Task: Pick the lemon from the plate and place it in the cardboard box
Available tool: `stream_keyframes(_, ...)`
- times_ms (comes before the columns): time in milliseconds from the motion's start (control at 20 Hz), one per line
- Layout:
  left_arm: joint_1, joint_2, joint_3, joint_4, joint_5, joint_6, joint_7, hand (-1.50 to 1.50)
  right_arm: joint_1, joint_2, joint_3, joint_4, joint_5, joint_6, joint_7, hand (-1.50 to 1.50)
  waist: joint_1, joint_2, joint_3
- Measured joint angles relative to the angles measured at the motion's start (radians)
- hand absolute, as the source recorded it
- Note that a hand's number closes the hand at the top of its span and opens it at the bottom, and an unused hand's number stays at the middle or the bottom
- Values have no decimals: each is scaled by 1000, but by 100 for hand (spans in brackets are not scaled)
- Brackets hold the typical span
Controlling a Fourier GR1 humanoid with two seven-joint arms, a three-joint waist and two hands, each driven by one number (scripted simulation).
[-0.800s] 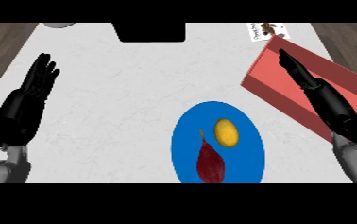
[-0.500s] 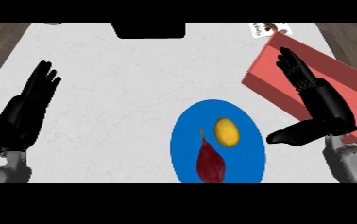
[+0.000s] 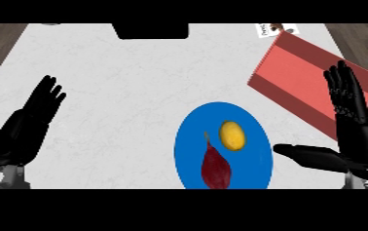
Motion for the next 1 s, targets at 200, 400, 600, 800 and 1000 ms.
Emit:
stream_keyframes(200, 0, 6, 8, -14, 10, -8, 25, 0, 39, -113, 41, -108, 98, 50, 123, -150, 4, 0, -2)
stream_keyframes(400, 4, 3, 6, -5, 6, -17, 16, 0, 34, -243, 101, -169, 248, 109, 317, -150, 11, 2, -6)
stream_keyframes(600, -7, 6, 10, -5, 11, -25, 23, 0, -18, -335, 171, -228, 342, 214, 547, -150, 22, 4, -6)
stream_keyframes(800, -12, 2, 4, -1, 8, -35, 23, 0, -110, -355, 261, -275, 367, 342, 801, -150, 34, 6, -6)
stream_keyframes(1000, -25, -9, 2, 4, -1, -36, 24, 0, -250, -288, 343, -257, 346, 452, 1030, -150, 38, 8, -4)
